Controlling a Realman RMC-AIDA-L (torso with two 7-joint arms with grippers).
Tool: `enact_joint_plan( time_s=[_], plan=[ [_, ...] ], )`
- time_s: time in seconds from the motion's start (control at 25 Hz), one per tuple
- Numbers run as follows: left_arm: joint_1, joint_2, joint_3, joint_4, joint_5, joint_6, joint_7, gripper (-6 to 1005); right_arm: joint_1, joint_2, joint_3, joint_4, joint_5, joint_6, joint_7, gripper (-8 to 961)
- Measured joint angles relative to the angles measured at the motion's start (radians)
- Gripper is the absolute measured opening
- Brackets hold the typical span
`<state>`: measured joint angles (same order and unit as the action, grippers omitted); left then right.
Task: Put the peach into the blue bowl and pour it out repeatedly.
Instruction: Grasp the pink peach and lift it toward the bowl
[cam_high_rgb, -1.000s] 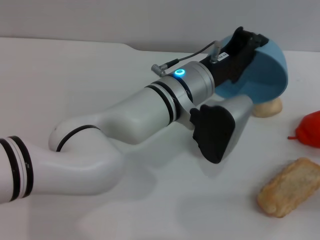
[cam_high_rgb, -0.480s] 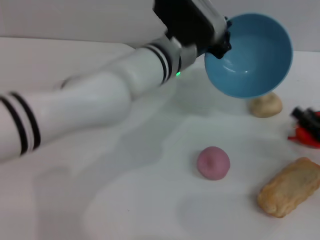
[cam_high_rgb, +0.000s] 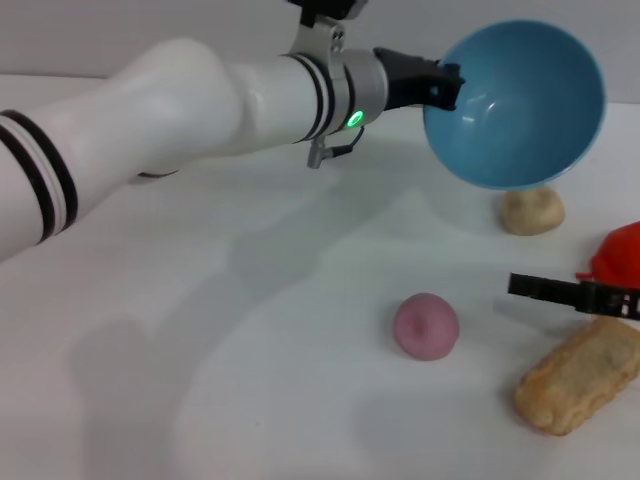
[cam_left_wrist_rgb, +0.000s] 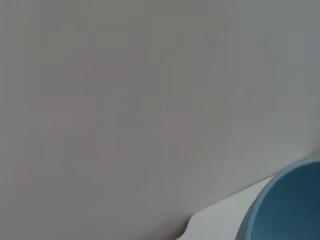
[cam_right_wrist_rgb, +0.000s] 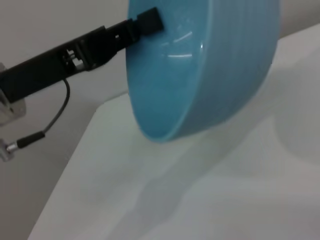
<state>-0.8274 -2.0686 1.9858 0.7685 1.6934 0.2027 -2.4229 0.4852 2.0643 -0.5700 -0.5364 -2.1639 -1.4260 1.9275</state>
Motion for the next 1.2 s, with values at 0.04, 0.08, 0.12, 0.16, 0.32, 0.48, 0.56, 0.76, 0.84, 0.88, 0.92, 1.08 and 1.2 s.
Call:
enact_joint_plan(
  time_s=[0.04, 0.08, 0.12, 0.16, 0.32, 0.48, 0.56, 0.76, 0.84, 0.88, 0.92, 1.08, 1.2],
  plan=[
    [0.008, 0.001, -0.002, 0.001, 0.001, 0.002, 0.001, 0, 0.015, 0.000, -0.005, 0.001, -0.003, 0.008, 0.010, 514],
    [0.016, 0.003, -0.002, 0.006, 0.002, 0.006, 0.003, 0, 0.022, 0.001, -0.007, 0.002, -0.003, 0.014, 0.014, 510],
    [0.021, 0.004, -0.003, 0.010, 0.003, 0.009, 0.005, 0, 0.034, 0.002, -0.011, 0.009, -0.004, 0.029, 0.023, 505],
    [0.029, 0.005, -0.003, 0.014, 0.005, 0.016, 0.007, 0, 0.050, 0.003, -0.018, 0.021, -0.005, 0.052, 0.034, 500],
    [0.059, 0.006, 0.005, 0.020, 0.009, 0.023, 0.012, 0, 0.112, 0.003, -0.082, 0.109, -0.011, 0.157, 0.056, 481],
    [0.069, 0.005, 0.014, 0.021, 0.013, 0.031, 0.014, -1, 0.162, 0.008, -0.130, 0.184, -0.011, 0.225, 0.060, 462],
    [0.069, 0.005, 0.015, 0.022, 0.016, 0.030, 0.014, -1, 0.186, 0.009, -0.146, 0.228, -0.010, 0.247, 0.061, 452],
    [0.070, 0.001, 0.015, 0.020, 0.018, 0.013, 0.020, -1, 0.210, 0.009, -0.201, 0.274, -0.013, 0.270, 0.076, 428],
    [0.072, 0.001, 0.016, 0.020, 0.018, 0.010, 0.025, -1, 0.209, 0.010, -0.227, 0.276, -0.013, 0.284, 0.089, 419],
    [0.073, 0.001, 0.016, 0.020, 0.018, 0.010, 0.026, -1, 0.208, 0.010, -0.234, 0.276, -0.014, 0.290, 0.090, 414],
    [0.073, 0.001, 0.016, 0.020, 0.018, 0.010, 0.026, -1, 0.207, 0.010, -0.240, 0.275, -0.014, 0.292, 0.091, 409],
    [0.077, 0.001, 0.018, 0.021, 0.018, 0.009, 0.026, -1, 0.199, 0.010, -0.247, 0.260, -0.012, 0.284, 0.087, 390],
    [0.077, 0.001, 0.020, 0.018, 0.018, 0.007, 0.026, -1, 0.193, 0.010, -0.246, 0.234, -0.006, 0.263, 0.083, 344]
  ],
)
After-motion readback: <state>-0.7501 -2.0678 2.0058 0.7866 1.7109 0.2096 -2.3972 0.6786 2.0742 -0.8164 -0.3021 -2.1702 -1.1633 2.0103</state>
